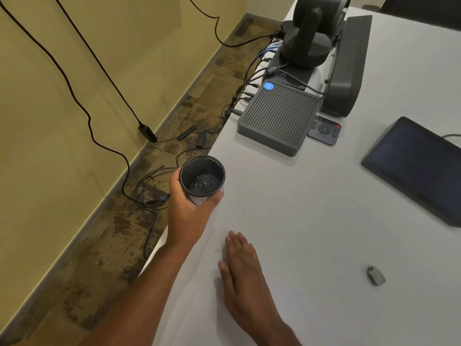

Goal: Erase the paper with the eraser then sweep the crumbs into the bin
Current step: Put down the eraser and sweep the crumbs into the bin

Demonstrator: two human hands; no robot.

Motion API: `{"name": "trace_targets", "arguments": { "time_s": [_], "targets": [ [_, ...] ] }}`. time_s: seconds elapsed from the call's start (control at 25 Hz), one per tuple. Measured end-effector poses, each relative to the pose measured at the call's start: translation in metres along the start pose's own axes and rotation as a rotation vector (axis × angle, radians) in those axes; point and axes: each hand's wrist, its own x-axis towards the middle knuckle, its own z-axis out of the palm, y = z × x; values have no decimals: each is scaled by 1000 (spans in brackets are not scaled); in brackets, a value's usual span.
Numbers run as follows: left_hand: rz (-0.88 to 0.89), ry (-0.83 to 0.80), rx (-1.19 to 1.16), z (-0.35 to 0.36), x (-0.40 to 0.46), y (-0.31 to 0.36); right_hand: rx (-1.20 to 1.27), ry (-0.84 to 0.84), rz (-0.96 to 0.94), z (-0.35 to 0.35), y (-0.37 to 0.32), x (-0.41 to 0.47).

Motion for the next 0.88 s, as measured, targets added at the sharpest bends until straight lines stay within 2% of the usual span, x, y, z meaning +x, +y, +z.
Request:
{"name": "trace_targets", "arguments": {
  "time_s": [0.32, 0.48, 0.56, 0.64, 0.72, 0.76, 0.8, 0.88],
  "targets": [
    [15, -42, 43, 3, -4, 0, -2, -84, -30, -11, 1, -1],
    [2, 44, 61, -14, -40, 4, -38, -17, -191, -24, 13, -17],
    [-11, 105, 136, -24, -88, -1, -156, 23, -332, -24, 36, -35],
    [3, 98, 204, -24, -150, -9, -427, -14, -406, -17, 59, -58],
    [220, 32, 243, -33, -195, -27, -535, -49, -421, 0, 81, -79],
    [199, -22, 228, -41, -206, -28, -535, -21, -422, 8, 88, -94],
    [245, -40, 306, -49, -219, -29, -546, -23, -396, 12, 94, -105],
    [637, -63, 659, -61, -238, -55, -556, 72, -385, 19, 112, -126]
  ]
}}
